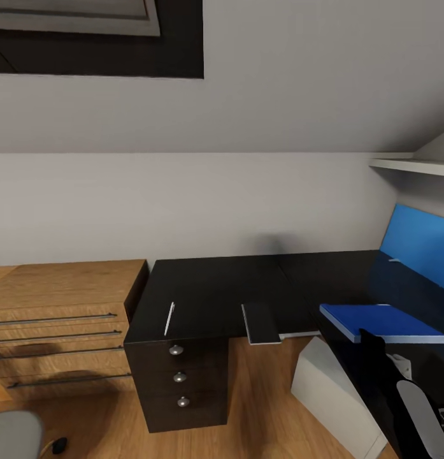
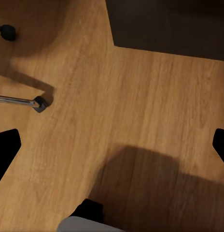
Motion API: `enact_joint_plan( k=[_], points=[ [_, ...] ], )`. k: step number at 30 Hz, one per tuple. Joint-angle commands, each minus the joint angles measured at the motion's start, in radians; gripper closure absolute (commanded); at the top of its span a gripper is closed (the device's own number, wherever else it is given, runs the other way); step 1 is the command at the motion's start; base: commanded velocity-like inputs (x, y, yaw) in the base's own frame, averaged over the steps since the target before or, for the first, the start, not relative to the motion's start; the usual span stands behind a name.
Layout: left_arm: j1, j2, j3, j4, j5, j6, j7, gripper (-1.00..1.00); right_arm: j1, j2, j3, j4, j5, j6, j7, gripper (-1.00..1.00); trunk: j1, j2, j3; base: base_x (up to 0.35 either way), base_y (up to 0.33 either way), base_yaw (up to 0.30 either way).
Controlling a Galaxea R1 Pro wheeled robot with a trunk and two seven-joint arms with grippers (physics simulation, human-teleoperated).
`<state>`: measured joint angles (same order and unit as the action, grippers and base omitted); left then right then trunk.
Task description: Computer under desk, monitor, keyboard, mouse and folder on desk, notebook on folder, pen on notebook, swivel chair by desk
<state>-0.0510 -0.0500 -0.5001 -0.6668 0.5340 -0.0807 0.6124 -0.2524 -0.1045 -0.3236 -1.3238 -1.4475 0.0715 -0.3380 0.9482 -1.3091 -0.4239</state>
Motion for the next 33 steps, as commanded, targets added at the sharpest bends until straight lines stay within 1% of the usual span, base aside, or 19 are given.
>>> enact_joint_plan(
  k=[1,6,14,21,33],
  points=[
    [-0.001,0.000,-0.006,0.000,0.011,-0.008,0.006,-1.00,-0.001,0.000,-0.002,-0.002,-0.003,0.005,-0.006,1.00,0.004,-0.008,-0.004,0.000,0.000,0.000],
    [-0.001,-0.001,-0.006,0.001,0.011,-0.008,0.006,-1.00,-0.001,0.000,-0.002,-0.002,-0.004,0.005,-0.006,1.00,0.023,-0.043,-0.020,0.000,0.000,0.000],
    [-0.001,0.000,-0.004,0.003,0.009,-0.008,0.006,-1.00,-0.001,0.000,-0.003,-0.002,-0.004,0.005,-0.006,1.00,0.023,-0.043,-0.020,0.006,-0.002,0.000],
    [-0.001,0.005,0.000,0.004,0.009,-0.008,0.007,-1.00,-0.001,0.000,-0.003,-0.002,-0.004,0.005,-0.006,1.00,0.023,-0.043,-0.020,0.119,-0.065,0.000],
    [-0.001,0.005,0.001,0.004,0.011,-0.008,0.007,-1.00,-0.001,0.001,-0.002,-0.002,-0.004,0.005,-0.006,1.00,0.023,-0.043,-0.020,0.007,-0.004,0.000]
  ],
)
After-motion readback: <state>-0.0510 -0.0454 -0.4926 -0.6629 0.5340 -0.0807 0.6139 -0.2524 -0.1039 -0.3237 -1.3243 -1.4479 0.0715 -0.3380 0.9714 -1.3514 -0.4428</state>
